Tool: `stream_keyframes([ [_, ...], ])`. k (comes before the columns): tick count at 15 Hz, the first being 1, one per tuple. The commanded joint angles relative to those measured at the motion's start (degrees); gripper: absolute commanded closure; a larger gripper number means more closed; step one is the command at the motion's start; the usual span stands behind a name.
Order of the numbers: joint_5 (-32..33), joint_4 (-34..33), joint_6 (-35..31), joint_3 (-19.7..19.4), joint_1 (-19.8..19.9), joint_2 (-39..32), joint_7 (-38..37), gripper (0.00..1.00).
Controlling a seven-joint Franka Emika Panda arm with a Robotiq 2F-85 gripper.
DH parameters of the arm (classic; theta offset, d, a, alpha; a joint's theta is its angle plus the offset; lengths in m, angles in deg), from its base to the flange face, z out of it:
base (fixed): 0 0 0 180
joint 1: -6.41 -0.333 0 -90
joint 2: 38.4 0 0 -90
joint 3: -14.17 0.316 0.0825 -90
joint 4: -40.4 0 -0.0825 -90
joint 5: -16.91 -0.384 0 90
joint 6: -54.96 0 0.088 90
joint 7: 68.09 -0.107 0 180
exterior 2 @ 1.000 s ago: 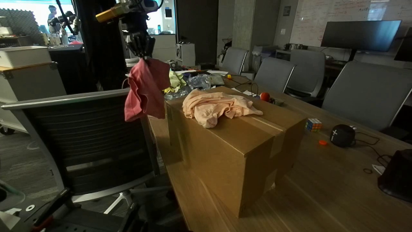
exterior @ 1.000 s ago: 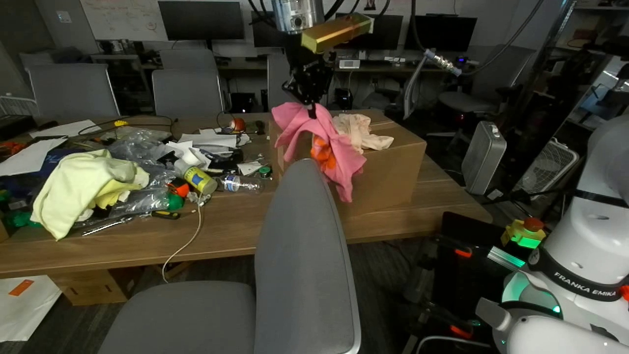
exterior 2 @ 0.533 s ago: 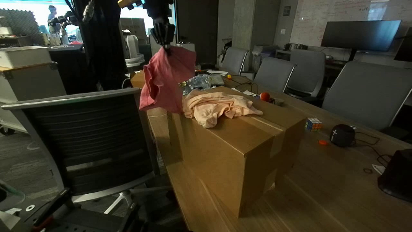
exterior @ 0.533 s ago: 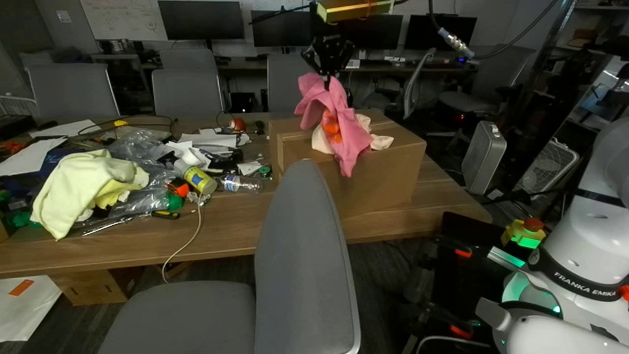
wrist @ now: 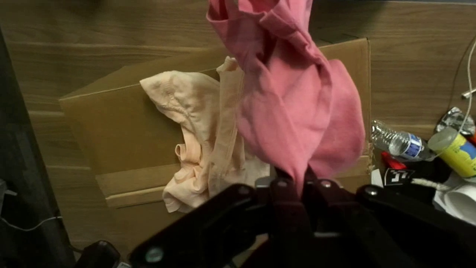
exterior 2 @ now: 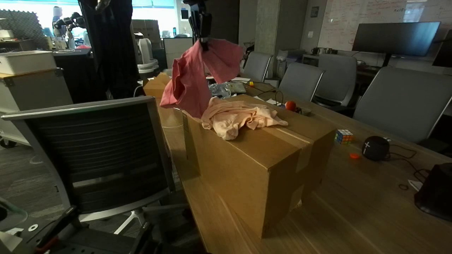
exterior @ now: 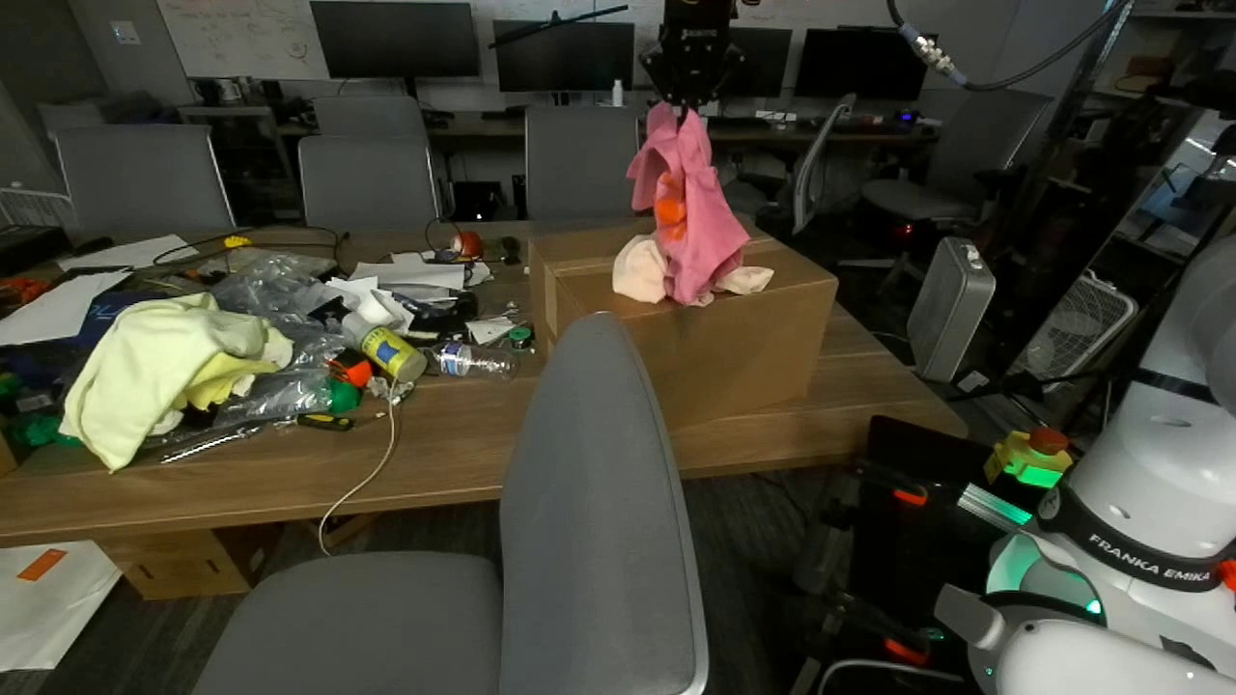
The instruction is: Place the t-shirts on the brown box
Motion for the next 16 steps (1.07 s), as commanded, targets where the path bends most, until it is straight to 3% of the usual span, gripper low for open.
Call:
stream_keyframes([
  [1, -2.23, 1.27, -1.40, -1.28, 1.88, 2.49, -3.72, 0.91],
  [12, -11.48, 1.77, -4.74, -4.81, 5.96, 4.20, -7.06, 0.89],
  [13, -12.20, 1.55, -4.62, -4.94, 5.95, 3.90, -5.94, 0.66],
  [15, -13.46, 1.55, -3.41, -5.05, 5.79, 3.33, -3.83, 0.64],
  [16, -13.86, 1.94, -3.23, -5.03, 5.72, 3.28, -2.70, 0.56],
])
